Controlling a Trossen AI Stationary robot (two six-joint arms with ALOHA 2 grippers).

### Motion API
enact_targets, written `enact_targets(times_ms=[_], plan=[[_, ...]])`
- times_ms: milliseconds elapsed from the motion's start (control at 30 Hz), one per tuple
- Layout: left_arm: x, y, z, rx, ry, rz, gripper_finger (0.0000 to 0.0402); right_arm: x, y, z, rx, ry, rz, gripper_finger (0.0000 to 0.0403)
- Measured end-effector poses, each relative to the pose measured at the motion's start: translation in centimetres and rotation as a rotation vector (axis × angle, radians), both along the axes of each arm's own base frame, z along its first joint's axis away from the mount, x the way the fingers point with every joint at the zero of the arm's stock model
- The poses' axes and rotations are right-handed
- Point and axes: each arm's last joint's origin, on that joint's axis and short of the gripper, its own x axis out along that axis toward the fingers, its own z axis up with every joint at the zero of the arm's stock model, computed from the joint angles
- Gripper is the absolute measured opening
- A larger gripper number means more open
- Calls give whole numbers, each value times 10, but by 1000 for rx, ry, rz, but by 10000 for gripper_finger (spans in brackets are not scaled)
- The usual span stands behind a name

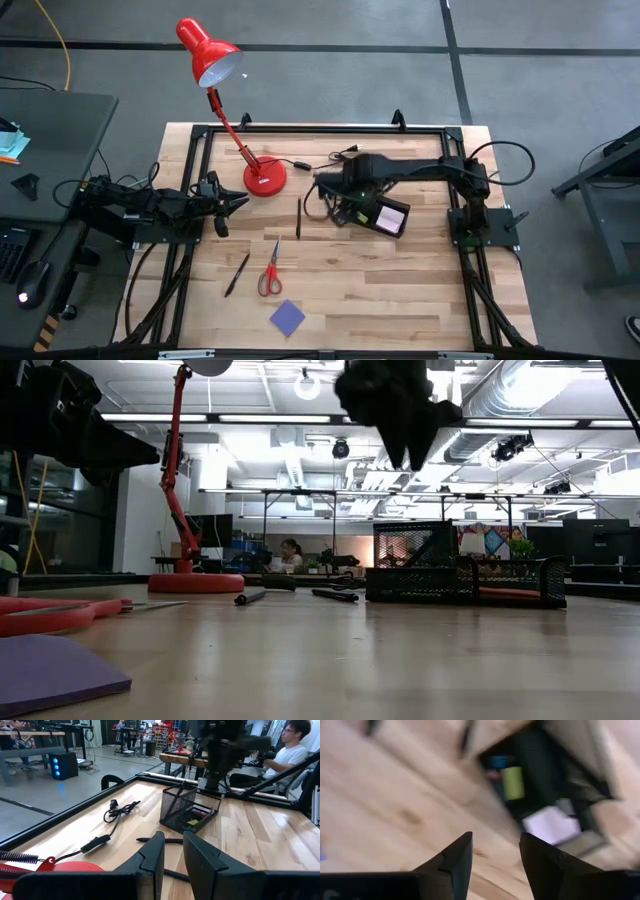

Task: Pick and place office supplies into organizer
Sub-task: Put the red scissors into the desk organizer

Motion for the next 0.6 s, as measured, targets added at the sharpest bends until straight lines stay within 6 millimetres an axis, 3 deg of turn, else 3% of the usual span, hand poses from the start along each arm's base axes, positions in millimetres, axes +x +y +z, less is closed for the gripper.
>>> enact_targets(times_ms=[367, 600], plan=[[0, 0, 0, 0, 0, 0, 62, 38, 89, 14, -42, -528, 208, 143], [0, 0, 0, 0, 0, 0, 62, 43, 131, 8, -358, -634, 334, 150]])
